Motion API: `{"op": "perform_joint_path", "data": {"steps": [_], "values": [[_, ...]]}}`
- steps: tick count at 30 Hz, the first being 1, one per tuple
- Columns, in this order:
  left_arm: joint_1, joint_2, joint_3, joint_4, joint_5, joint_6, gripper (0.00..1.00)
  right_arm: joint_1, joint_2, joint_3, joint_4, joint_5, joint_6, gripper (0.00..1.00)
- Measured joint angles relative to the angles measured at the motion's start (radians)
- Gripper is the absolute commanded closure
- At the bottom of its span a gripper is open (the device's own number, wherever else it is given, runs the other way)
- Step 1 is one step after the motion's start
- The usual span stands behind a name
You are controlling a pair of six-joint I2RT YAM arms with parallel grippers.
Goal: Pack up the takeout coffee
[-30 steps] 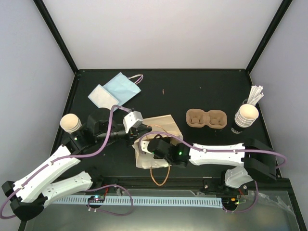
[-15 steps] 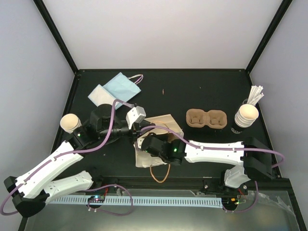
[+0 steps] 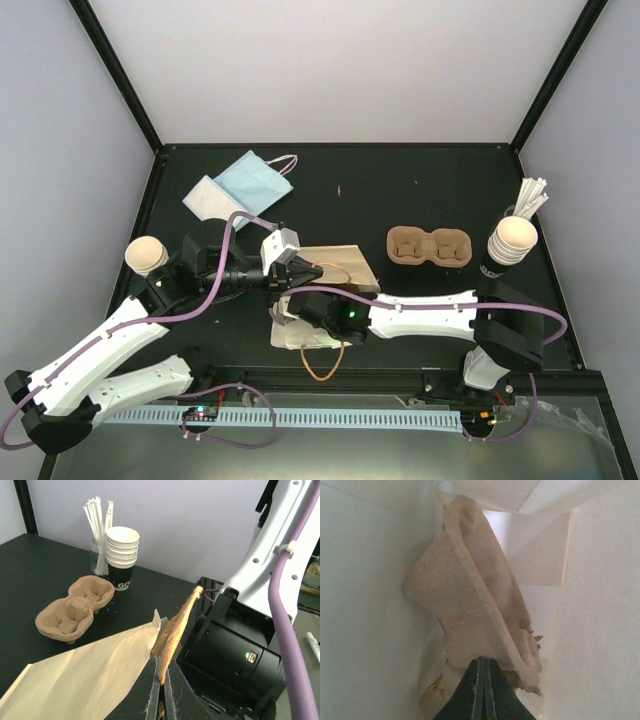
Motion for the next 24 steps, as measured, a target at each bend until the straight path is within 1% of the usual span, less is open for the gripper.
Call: {"op": "perform_joint_path", "data": {"steps": [7,15,24], "values": [[0.000,-0.001,0.000,-0.023,0.019,0.008,0.98,-0.003,-0.044,-0.038,0.052,0.014,0.003,0.99],[0.000,-0.005,0.000,-0.032,0.019,0.008,0.98,-0.005,-0.072,-0.092,0.095,0.065,0.000,0.99],[0.000,-0.005,0.000,-0.037,0.032,0.008,0.98,-0.028,-0.072,-0.095,0.169,0.089,-0.042,0.99]]}}
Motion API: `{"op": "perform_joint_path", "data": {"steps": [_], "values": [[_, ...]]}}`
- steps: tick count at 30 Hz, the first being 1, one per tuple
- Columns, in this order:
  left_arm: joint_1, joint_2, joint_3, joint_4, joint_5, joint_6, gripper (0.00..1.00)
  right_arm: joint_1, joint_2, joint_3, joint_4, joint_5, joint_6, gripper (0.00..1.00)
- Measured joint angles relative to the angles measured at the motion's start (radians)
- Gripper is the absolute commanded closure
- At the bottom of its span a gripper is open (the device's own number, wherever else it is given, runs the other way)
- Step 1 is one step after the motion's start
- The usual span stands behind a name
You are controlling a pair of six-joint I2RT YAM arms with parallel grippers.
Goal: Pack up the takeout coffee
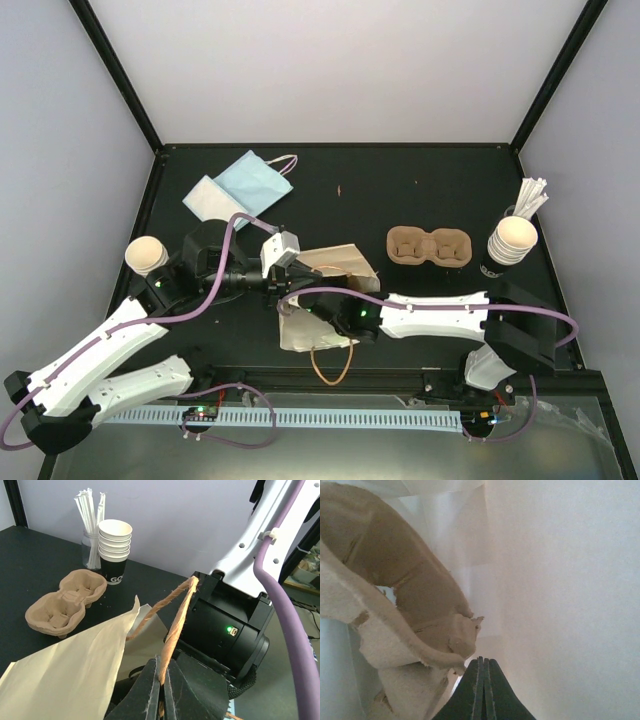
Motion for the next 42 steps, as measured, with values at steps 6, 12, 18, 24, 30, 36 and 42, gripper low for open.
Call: {"op": "perform_joint_path", "data": {"steps": [6,12,18,24,30,36,42], "values": [[0.000,0.000,-0.008,0.003,0.017,-0.008,0.98,-0.018,0.024,0.003,0.046,-0.013,-0.026,0.99],[0.000,0.000,-0.014,0.004,0.021,-0.008,0.98,-0.029,0.052,0.003,0.060,-0.060,-0.028,0.99],[0.000,0.000,-0.015,0.004,0.023,-0.008,0.98,-0.032,0.052,0.008,0.003,-0.137,-0.001,0.99],[0.000,0.000,-0.015,0.003,0.023,-0.007,0.98,-0.032,0.047,0.019,-0.089,-0.208,0.045,0.99],[0.000,0.000,-0.015,0.003,0.023,-0.007,0.98,-0.032,0.046,0.019,-0.129,-0.251,0.067,0.99],[0.000,0.000,-0.015,0.001,0.023,-0.007,0.98,-0.033,0.046,0.022,-0.146,-0.281,0.079,0.99],[0.000,0.000,-0.015,0.000,0.023,-0.008,0.98,-0.033,0.046,0.027,-0.185,-0.330,0.093,0.99]]}}
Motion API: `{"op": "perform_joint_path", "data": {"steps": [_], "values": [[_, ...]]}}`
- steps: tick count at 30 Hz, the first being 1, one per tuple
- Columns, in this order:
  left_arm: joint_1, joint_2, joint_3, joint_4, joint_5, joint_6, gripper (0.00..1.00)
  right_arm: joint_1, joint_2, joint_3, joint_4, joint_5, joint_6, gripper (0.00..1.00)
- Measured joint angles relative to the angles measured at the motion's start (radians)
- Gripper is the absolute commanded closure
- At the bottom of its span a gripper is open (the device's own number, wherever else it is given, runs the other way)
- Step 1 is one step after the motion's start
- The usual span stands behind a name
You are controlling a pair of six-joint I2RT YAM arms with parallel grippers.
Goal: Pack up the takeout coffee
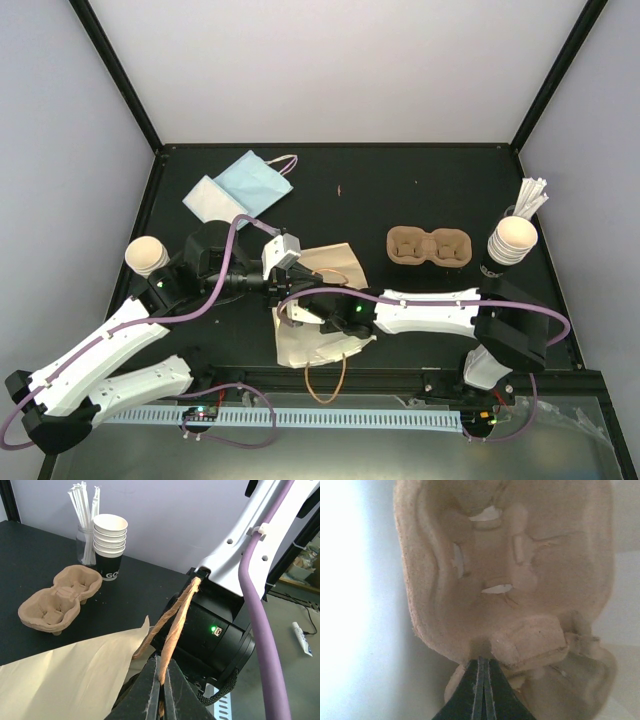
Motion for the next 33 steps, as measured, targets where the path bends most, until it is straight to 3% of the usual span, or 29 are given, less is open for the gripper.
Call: {"op": "perform_joint_path", "data": {"steps": [9,33], "values": [[0.000,0.000,0.000,0.000,0.000,0.000,0.99,-0.003,0.033,0.023,-0.055,-0.074,0.019,0.99],[0.000,0.000,0.000,-0.008,0.002,0.000,0.98,-0.007,0.053,0.043,-0.083,-0.021,0.067,0.99]]}}
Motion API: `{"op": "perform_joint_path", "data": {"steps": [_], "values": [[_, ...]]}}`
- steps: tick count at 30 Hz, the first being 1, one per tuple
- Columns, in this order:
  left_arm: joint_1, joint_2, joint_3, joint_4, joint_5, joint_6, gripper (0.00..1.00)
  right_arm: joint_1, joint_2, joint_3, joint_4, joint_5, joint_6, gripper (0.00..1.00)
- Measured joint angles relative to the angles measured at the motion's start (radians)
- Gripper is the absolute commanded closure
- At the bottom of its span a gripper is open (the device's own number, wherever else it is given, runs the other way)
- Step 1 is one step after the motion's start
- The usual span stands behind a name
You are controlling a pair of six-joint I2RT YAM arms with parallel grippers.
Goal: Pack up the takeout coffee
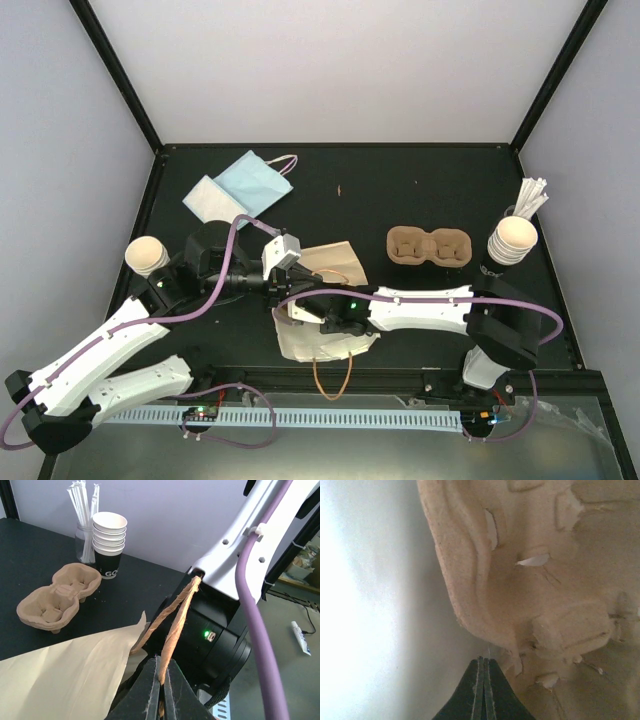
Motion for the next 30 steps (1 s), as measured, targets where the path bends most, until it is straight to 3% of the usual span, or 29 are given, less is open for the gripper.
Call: {"op": "perform_joint_path", "data": {"steps": [17,30], "values": [[0.000,0.000,0.000,0.004,0.000,0.000,0.98,0.000,-0.122,0.026,-0.139,-0.042,0.018,0.99],[0.000,0.000,0.000,0.025,0.005,-0.008,0.98,0.000,-0.118,0.040,-0.124,-0.158,0.018,0.99]]}}
